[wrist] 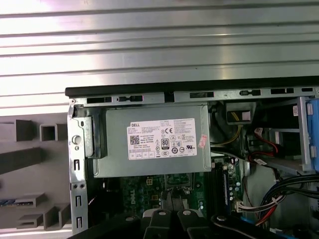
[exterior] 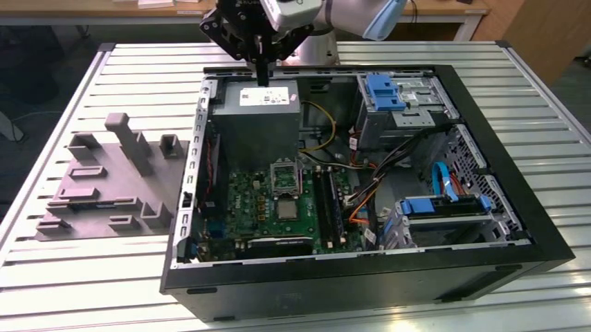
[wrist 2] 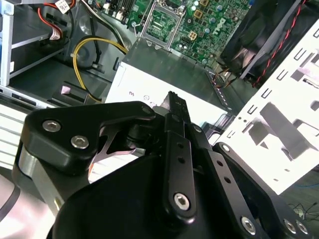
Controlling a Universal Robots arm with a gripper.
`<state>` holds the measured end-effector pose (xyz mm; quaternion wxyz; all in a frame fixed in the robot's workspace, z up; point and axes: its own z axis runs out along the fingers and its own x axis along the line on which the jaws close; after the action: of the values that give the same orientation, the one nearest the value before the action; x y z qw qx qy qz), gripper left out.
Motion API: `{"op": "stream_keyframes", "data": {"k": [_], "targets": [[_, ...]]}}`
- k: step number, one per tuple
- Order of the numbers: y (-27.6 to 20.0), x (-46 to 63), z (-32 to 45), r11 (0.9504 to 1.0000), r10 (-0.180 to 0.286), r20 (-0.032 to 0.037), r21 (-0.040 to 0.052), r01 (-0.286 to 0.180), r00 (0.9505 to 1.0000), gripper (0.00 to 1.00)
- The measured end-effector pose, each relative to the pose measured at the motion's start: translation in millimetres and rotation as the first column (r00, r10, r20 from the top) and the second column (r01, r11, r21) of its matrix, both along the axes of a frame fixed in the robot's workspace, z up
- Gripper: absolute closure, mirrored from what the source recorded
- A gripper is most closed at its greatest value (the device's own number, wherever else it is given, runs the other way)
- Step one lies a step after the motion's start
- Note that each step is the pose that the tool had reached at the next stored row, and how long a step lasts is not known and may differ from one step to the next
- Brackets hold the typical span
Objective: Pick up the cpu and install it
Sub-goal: 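Close the cpu cover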
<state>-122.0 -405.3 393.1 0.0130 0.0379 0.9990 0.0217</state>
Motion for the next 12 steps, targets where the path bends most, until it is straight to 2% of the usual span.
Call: {"op": "stream_keyframes", "data": {"k": [12], "targets": [[-1.6, 0.0, -0.1, 1.0, 0.0, 0.0001, 0.0001, 0.0, 1.0, 0.89]]}}
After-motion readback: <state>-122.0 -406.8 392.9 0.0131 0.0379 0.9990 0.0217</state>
